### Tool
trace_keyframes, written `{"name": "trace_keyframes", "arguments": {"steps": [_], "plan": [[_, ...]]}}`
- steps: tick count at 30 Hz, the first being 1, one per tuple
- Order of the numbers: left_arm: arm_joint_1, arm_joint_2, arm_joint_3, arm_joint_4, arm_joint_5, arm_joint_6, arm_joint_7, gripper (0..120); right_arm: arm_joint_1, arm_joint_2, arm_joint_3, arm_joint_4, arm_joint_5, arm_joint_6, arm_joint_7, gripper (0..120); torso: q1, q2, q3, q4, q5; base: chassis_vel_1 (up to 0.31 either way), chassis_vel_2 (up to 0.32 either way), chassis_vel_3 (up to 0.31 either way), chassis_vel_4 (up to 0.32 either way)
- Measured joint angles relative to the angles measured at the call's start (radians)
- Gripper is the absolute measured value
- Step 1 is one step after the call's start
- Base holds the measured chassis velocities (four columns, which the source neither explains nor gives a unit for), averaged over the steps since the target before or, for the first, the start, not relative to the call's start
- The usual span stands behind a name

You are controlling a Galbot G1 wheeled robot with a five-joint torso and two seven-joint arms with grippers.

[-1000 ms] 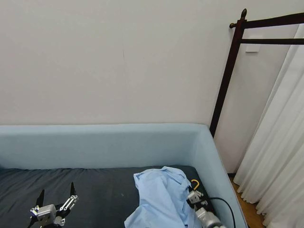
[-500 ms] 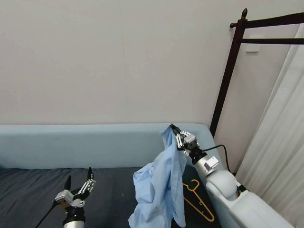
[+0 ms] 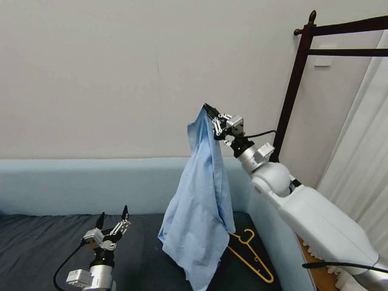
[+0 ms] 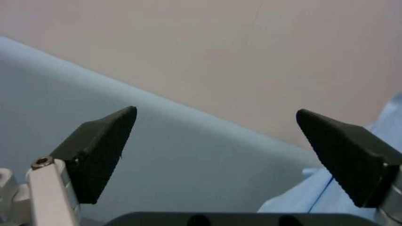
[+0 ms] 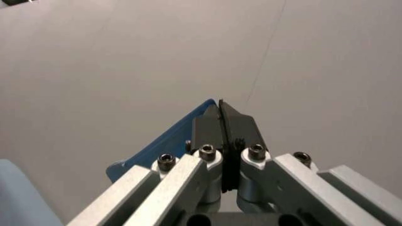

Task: Pick up the clothes from the sofa and hang them on the clothes hanger.

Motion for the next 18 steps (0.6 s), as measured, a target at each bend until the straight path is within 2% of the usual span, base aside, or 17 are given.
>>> {"name": "trace_keyframes", "arguments": {"steps": [8, 12, 13, 15, 17, 18], "plan": [[-0.021, 0.009, 0.017, 0.064, 0.020, -0.020, 0.091, 100, 0.029, 0.008, -0.011, -0.011, 0.013, 0.013, -0.019, 0, 0.000, 0.000, 0.000, 0.0000, 0.0000, 0.000, 0.000, 0.000, 0.000], [-0.054, 0.052, 0.022, 0.165, 0.037, -0.076, 0.341, 100, 0.044, 0.014, -0.023, -0.015, 0.019, 0.026, -0.052, 0, 0.000, 0.000, 0.000, -0.0003, 0.0001, 0.000, 0.000, 0.000, 0.000], [-0.054, 0.052, 0.022, 0.165, 0.037, -0.076, 0.341, 100, 0.044, 0.014, -0.023, -0.015, 0.019, 0.026, -0.052, 0, 0.000, 0.000, 0.000, -0.0003, 0.0001, 0.000, 0.000, 0.000, 0.000], [-0.090, 0.084, 0.024, 0.243, 0.053, -0.101, 0.466, 100, 0.056, 0.023, -0.030, -0.019, 0.024, 0.029, -0.066, 0, 0.000, 0.000, 0.000, 0.0003, 0.0000, 0.000, 0.000, 0.000, 0.000], [-0.135, 0.109, 0.034, 0.309, 0.057, -0.111, 0.535, 100, 0.067, 0.029, -0.034, -0.025, 0.031, 0.029, -0.075, 0, 0.000, 0.000, 0.000, 0.0001, 0.0000, 0.000, 0.000, 0.000, 0.000], [-0.135, 0.109, 0.034, 0.309, 0.057, -0.111, 0.535, 100, 0.067, 0.029, -0.034, -0.025, 0.031, 0.029, -0.075, 0, 0.000, 0.000, 0.000, 0.0001, 0.0000, 0.000, 0.000, 0.000, 0.000]]}}
